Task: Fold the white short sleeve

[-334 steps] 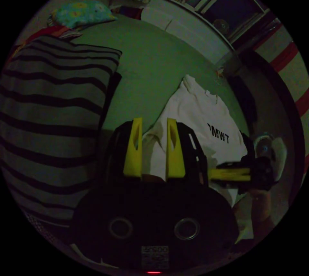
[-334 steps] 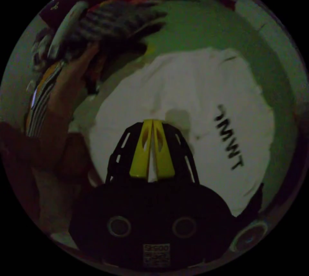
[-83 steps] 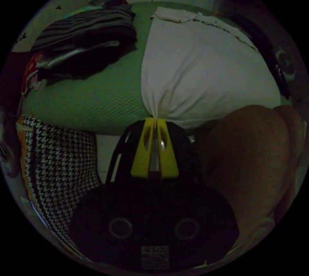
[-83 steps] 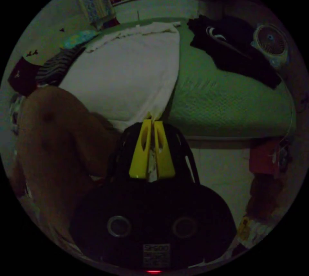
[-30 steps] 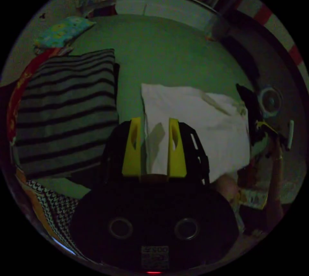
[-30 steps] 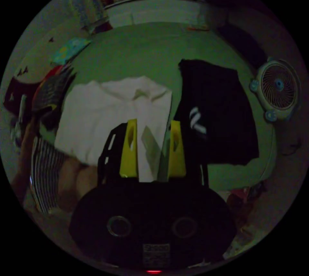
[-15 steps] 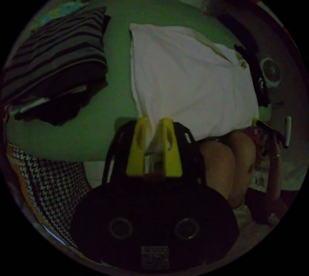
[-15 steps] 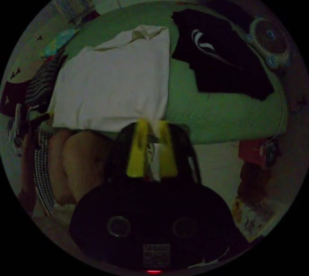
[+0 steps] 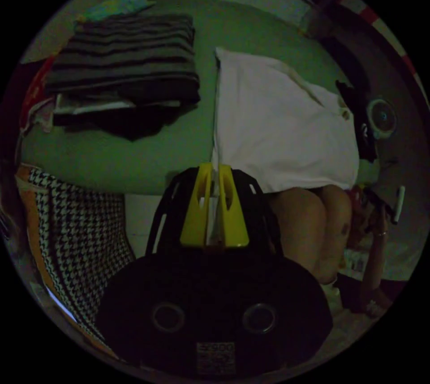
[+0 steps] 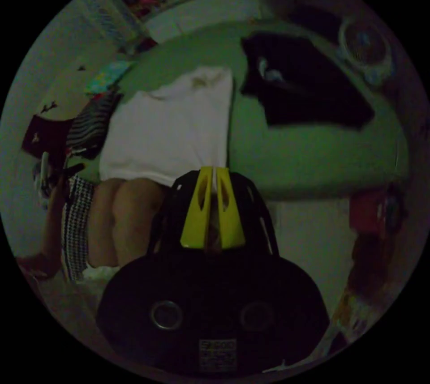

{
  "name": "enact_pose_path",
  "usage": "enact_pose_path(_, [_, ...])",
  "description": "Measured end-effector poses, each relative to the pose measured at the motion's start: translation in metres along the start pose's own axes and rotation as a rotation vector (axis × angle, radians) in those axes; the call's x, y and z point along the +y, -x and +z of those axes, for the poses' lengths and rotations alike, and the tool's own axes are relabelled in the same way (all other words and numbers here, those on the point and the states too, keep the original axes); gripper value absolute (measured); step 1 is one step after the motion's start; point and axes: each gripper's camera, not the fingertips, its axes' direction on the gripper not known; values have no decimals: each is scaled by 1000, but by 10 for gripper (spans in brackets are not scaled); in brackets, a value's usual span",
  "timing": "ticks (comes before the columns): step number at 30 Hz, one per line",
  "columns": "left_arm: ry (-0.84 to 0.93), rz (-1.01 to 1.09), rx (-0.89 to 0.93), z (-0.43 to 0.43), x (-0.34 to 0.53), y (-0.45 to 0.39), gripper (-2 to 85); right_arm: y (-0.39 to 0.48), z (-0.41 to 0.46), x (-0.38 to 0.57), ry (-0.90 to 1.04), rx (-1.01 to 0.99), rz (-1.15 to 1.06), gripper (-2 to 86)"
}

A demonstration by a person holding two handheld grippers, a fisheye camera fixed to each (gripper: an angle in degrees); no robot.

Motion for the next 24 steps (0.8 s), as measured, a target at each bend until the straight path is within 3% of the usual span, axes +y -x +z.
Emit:
enact_pose_path(3, [-116,81,30,-12,-11,-34,40,29,-4,-40,-78,-42,-167,-10])
enact_pose_path(6, [-138,146,78,-3,-35,-76,18,57,25,-85,-42,52,-275,-10])
enact_pose_path(11, [-135,243,48,38,-70,-149,-1,73,95,-150,105,233,-344,-12])
enact_pose_path(15, [-60,266,-4,81,-92,-195,-3,66,128,-193,249,188,-351,-13])
enact_pose_path(20, [-5,290,-10,110,-94,-227,-1,16,123,-272,146,107,-54,-12])
enact_pose_path(24, [6,285,24,112,-91,-248,7,-15,97,-293,59,32,57,-12])
